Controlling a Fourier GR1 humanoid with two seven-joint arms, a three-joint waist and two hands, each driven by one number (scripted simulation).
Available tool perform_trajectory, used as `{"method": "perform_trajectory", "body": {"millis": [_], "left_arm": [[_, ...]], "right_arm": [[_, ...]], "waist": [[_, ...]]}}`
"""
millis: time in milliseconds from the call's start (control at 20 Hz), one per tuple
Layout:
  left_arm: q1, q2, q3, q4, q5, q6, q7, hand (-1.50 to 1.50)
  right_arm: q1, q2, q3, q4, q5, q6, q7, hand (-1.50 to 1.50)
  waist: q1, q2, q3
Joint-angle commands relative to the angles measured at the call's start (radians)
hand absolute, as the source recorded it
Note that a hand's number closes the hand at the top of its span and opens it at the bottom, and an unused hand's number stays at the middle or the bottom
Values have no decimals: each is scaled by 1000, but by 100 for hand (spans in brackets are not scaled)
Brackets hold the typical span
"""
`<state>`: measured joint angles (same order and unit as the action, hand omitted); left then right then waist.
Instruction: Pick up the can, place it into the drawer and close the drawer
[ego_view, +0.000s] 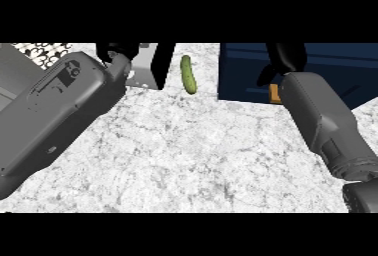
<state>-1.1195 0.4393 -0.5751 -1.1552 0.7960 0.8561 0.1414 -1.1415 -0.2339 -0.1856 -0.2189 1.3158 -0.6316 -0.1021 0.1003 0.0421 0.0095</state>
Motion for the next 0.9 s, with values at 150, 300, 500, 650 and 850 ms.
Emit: {"method": "perform_trajectory", "body": {"millis": [150,300,500,650,850], "left_arm": [[37,37,4,-43,-3,-21,32,-150],[37,36,13,-65,2,-21,31,-150],[37,47,16,-68,-3,-17,40,-150],[71,59,12,-83,-8,-32,31,-150],[98,44,16,-105,-10,-25,32,-150]], "right_arm": [[-105,-16,-52,29,-57,84,-85,-150],[-101,18,-176,16,-200,127,-192,-150],[-114,43,-319,15,-352,205,-247,-150],[-118,53,-381,15,-415,233,-273,-150],[-99,35,-412,18,-445,251,-341,-150]], "waist": [[14,-10,-7],[23,-8,-3],[14,-11,-1],[14,-10,-4],[3,-8,-6]]}}
